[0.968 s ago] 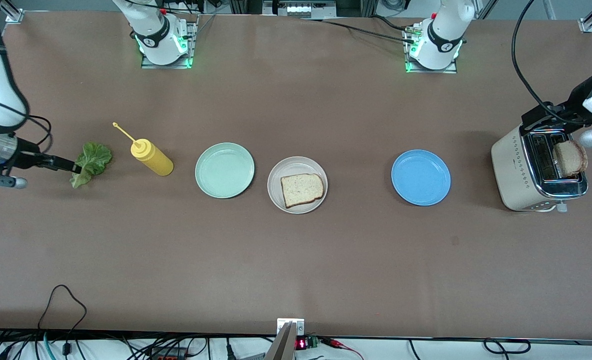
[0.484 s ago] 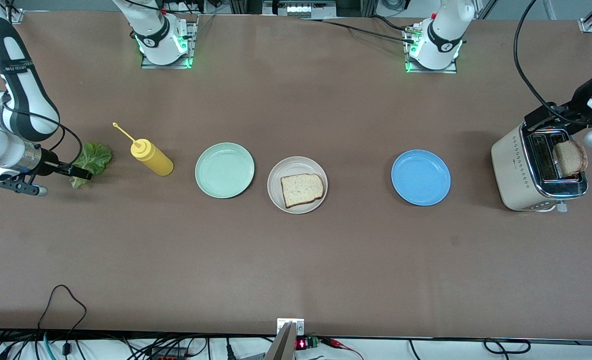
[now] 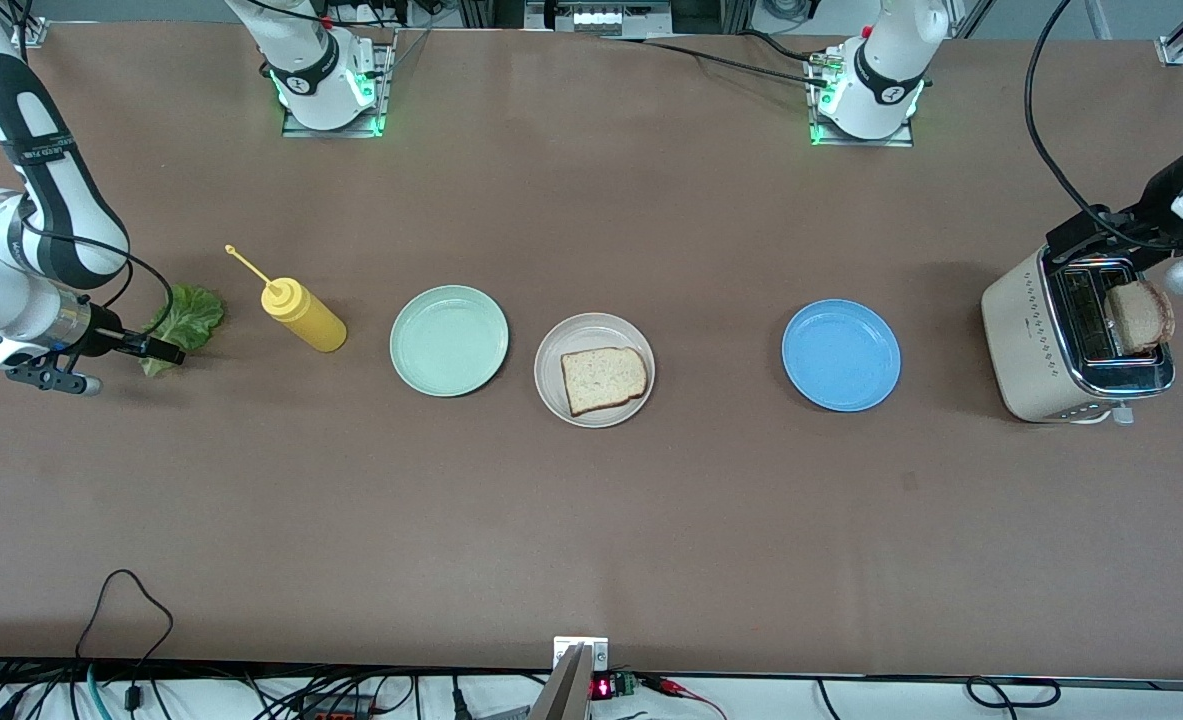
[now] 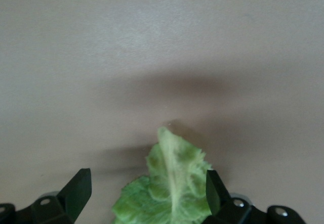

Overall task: Make sandwich in beige plate with both arms
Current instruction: 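Grasp the green lettuce leaf with the right gripper and lift it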

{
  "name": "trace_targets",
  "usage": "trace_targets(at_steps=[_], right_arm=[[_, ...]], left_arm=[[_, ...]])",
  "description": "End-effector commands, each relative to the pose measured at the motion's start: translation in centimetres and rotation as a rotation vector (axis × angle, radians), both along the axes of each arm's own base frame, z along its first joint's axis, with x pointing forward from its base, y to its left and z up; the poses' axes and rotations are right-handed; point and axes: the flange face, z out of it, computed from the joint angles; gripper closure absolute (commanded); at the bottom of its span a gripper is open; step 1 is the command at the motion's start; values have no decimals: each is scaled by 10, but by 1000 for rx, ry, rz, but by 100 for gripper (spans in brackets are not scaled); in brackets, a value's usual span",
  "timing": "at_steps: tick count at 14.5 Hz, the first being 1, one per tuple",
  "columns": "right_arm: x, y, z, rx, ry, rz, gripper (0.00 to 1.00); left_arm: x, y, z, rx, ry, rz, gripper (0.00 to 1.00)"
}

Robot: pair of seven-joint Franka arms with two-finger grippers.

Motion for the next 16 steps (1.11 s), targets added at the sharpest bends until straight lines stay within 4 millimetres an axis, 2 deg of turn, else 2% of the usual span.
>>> trace_targets(at_steps=[1,2,3,4,6,7,8,9,10,11,14,16], right_arm=[[-2,-9,-11,-25,-30,-5,0],[-3,-12,-12,-25,-29,0,0],[-5,-14,-14,-24,-26,0,4],[-6,-14,-16,-21,-22,0,16],[-6,-14,-20,-29,-15,19,48],[-6,-14,-20,-32,-15,24,65],[-6,-14,-21,-31,-13,24,78],[-7,-14,-21,-32,-12,27,87],[-7,-14,-21,-32,-12,33,96],[-6,-13,-20,-32,-14,47,100],[-5,-15,-9,-41,-24,97,100],[-9,-20,10,-49,6,138,100]], left_arm=[[-3,-3,8,7,-36,-20,0],[-2,-5,9,7,-47,-23,0],[-2,-15,10,6,-52,-41,0],[-1,-20,9,5,-53,-49,0],[1,-17,10,-7,-69,-39,0],[1,-11,7,-22,-64,-24,0],[2,6,4,-29,-60,8,0],[3,24,0,-34,-55,39,0],[3,26,-3,-34,-47,42,0],[4,24,-2,-30,-48,36,0],[4,2,-2,-32,-50,-4,0],[3,0,-3,-33,-43,-6,0]])
